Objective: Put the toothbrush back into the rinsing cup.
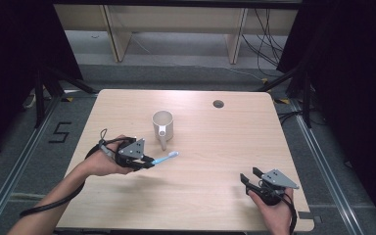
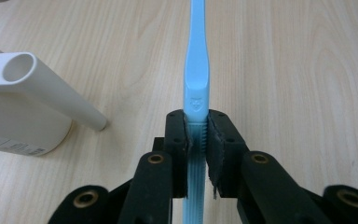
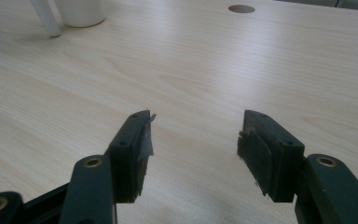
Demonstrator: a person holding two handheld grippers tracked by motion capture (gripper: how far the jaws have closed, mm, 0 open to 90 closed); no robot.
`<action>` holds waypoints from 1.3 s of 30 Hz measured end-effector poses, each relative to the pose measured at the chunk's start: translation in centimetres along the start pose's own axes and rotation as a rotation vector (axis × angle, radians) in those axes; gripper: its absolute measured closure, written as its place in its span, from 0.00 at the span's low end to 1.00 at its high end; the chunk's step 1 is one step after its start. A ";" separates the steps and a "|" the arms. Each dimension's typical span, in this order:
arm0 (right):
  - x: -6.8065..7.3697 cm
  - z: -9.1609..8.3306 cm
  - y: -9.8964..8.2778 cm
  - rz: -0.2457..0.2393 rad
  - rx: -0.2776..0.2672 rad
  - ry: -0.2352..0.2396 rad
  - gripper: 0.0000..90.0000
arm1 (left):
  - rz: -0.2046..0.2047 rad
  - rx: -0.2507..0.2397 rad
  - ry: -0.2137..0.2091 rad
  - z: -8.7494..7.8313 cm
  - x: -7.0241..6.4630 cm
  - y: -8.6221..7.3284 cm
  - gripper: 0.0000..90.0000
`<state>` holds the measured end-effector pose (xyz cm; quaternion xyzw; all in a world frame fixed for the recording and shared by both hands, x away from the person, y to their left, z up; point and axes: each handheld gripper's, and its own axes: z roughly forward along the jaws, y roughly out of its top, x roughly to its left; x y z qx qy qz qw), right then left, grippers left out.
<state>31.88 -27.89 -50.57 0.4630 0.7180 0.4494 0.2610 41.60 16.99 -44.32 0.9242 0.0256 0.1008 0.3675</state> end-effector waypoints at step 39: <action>-0.3 0.0 0.5 -0.044 -0.030 -0.012 0.49 | -0.039 -0.222 0.161 -1.9 -1.3 -1.1 0.87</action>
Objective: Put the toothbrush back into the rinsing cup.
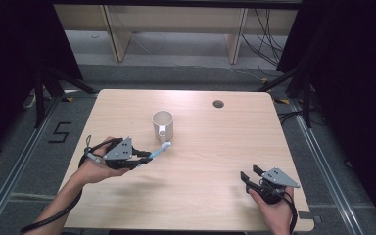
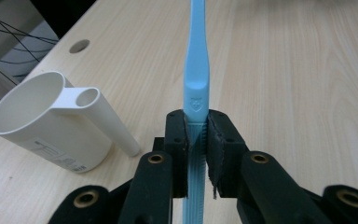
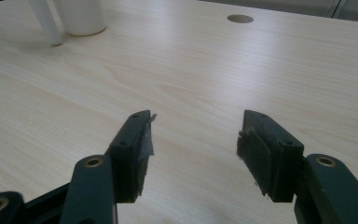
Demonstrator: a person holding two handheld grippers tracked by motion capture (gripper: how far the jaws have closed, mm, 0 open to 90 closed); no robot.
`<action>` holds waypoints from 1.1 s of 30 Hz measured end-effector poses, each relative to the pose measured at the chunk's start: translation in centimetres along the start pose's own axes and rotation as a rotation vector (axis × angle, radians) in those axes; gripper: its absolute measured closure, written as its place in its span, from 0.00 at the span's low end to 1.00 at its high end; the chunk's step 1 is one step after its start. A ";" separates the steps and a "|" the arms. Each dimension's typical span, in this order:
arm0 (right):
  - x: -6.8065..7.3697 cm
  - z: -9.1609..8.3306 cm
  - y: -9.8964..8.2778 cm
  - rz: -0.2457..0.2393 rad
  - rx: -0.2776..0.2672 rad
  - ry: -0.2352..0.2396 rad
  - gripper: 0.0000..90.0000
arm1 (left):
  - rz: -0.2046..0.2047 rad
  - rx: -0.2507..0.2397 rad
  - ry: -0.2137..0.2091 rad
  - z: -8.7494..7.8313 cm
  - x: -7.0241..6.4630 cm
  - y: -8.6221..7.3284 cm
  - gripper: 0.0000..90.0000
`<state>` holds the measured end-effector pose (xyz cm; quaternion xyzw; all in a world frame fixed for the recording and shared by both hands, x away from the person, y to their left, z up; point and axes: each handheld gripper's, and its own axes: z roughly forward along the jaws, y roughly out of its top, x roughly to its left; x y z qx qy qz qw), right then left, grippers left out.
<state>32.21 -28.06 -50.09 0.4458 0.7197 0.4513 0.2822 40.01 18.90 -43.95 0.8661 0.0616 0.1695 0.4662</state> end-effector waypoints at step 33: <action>0.3 -0.1 -0.1 0.049 -0.007 0.008 0.50 | -0.300 -0.393 0.148 0.4 2.1 -1.4 0.87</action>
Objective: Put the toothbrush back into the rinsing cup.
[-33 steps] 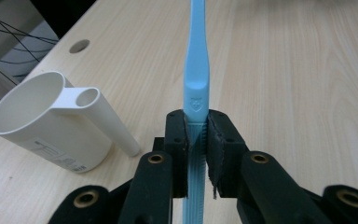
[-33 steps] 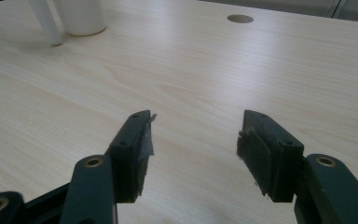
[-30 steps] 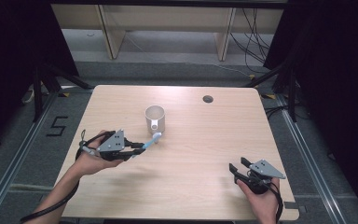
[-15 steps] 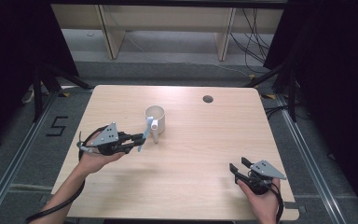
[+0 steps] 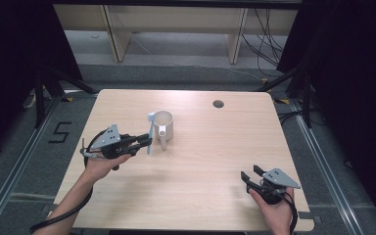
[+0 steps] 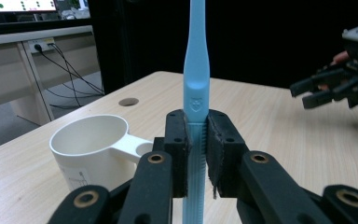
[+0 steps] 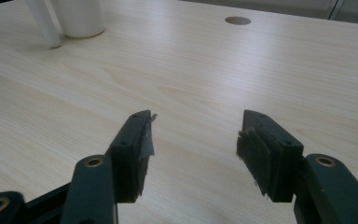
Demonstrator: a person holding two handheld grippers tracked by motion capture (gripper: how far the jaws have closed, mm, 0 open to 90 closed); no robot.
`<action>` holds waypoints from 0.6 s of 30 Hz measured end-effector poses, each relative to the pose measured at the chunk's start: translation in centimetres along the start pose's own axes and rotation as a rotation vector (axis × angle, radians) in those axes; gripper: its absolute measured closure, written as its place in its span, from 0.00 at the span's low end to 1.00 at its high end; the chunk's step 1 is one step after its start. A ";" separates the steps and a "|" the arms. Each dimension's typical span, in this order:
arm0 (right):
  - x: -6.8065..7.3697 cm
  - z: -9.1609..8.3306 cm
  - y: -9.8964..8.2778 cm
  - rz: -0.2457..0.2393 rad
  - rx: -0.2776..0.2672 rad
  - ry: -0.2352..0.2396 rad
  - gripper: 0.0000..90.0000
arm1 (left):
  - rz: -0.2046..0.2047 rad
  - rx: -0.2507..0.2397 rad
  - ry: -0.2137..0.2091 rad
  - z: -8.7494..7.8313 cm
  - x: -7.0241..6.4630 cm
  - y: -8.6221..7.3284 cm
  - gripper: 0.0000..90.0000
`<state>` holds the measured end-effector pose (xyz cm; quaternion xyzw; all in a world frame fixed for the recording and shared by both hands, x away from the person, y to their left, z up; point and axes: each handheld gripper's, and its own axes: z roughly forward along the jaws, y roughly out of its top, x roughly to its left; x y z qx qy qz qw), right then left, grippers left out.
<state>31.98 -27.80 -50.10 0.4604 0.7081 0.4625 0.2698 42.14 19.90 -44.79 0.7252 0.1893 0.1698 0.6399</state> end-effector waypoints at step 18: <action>-0.4 -0.1 -0.1 -0.045 -0.020 -0.036 0.49 | -0.050 -0.064 0.059 0.4 0.5 0.5 0.87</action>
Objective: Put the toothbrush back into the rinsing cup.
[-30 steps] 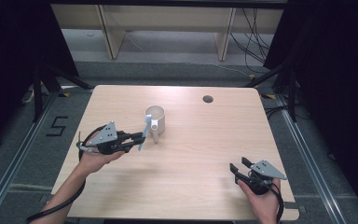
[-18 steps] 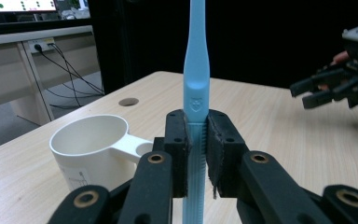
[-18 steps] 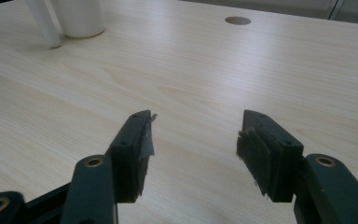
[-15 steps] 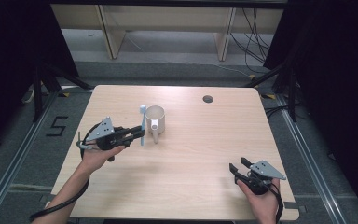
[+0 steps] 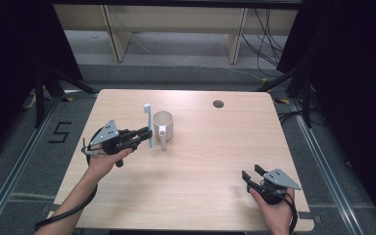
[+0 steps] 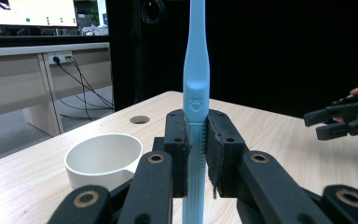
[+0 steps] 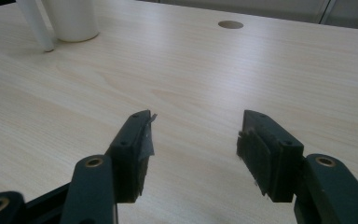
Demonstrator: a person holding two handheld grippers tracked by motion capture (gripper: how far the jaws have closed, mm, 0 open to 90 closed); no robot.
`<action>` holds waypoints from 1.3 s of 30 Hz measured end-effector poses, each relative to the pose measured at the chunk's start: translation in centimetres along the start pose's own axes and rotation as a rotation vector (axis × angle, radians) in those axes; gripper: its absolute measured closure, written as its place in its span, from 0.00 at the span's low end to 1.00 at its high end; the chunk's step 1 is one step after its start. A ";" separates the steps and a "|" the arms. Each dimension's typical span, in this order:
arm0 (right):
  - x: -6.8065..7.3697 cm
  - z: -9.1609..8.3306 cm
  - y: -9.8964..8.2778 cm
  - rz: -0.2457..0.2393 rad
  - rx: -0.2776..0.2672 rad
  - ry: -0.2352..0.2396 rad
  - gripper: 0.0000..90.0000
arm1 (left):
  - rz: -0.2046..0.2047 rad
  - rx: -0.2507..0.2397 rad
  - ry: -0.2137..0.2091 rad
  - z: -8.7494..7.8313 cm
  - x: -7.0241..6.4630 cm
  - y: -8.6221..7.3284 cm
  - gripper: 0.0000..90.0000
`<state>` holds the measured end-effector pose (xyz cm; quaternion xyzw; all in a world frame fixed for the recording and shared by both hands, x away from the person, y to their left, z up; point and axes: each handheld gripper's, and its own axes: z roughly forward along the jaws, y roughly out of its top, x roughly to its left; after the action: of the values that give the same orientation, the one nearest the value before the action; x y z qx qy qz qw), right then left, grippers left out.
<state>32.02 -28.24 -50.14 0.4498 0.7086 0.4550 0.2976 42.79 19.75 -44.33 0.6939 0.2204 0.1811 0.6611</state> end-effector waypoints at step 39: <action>0.2 0.0 0.0 0.002 -0.011 -0.004 0.48 | 0.012 -0.047 0.062 1.8 0.5 2.0 0.87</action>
<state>31.99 -28.09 -50.14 0.4499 0.7049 0.4585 0.3008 44.29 18.43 -42.49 0.6734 0.2324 0.2116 0.6691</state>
